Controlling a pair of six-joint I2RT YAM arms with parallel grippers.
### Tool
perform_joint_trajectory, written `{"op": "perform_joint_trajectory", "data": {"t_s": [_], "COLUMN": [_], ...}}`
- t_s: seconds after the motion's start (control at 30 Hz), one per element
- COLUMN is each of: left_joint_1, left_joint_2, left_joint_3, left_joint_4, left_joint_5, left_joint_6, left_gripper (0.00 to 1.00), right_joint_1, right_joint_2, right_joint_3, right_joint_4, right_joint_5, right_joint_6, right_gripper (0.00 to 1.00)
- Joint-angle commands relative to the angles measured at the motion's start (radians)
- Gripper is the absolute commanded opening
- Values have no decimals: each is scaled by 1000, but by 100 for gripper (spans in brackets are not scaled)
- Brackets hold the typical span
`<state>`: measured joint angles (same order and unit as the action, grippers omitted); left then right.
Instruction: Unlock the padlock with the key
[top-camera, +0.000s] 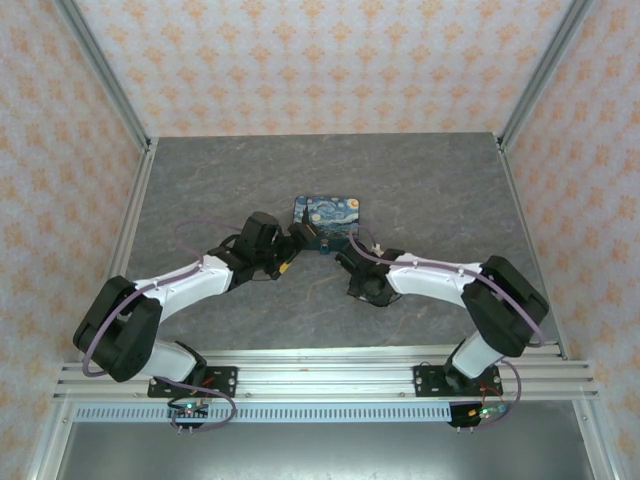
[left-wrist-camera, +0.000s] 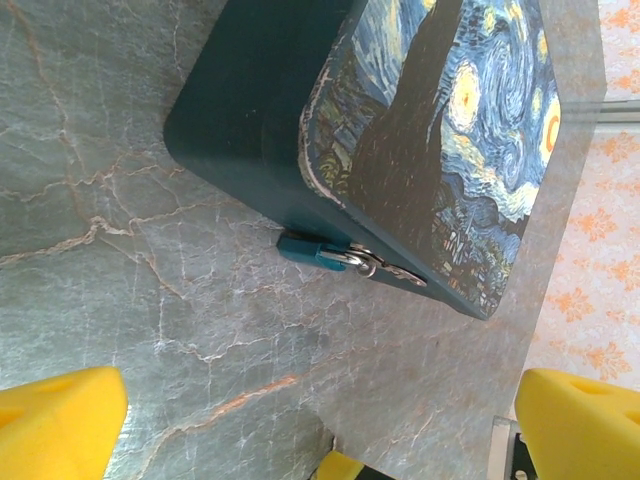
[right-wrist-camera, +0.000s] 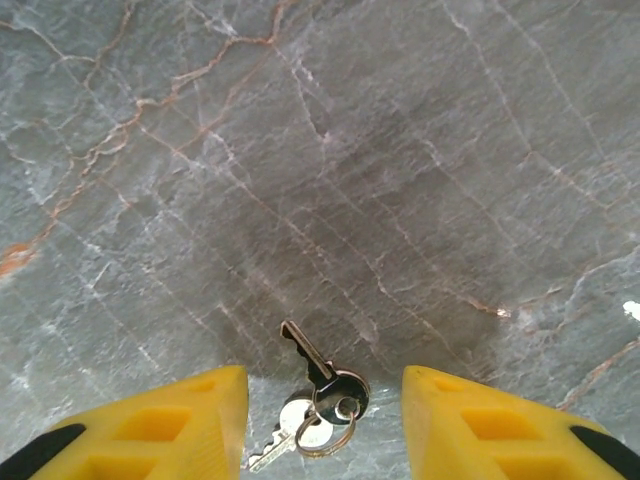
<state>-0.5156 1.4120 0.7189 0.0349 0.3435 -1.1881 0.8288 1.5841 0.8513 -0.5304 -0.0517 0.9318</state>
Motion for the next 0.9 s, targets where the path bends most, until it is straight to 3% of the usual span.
{"op": "perform_joint_trajectory", "data": {"t_s": [0.0,0.17,0.37,0.53,0.7,0.87], "left_joint_1": [-7,-7,-6,-6,-7,-6], "left_joint_2": [12,18,20,22,25,23], "left_joint_3": [24,19,17,18,17,19], "left_joint_4": [26,35,37,38,30,19], "left_joint_5": [1,8,16,21,25,30], "left_joint_6": [-8,-5,-2,-2,4,31], "left_gripper": [100,100,100,100,100,100], "right_joint_1": [10,14,30,36,31,-4], "right_joint_2": [28,72,109,120,60,-92], "right_joint_3": [31,52,60,48,-7,-162], "right_joint_4": [-53,-60,-58,-40,63,322], "right_joint_5": [52,49,25,-8,-13,-43], "right_joint_6": [36,38,42,25,-10,-4], "right_gripper": [43,40,27,0,0,0]}}
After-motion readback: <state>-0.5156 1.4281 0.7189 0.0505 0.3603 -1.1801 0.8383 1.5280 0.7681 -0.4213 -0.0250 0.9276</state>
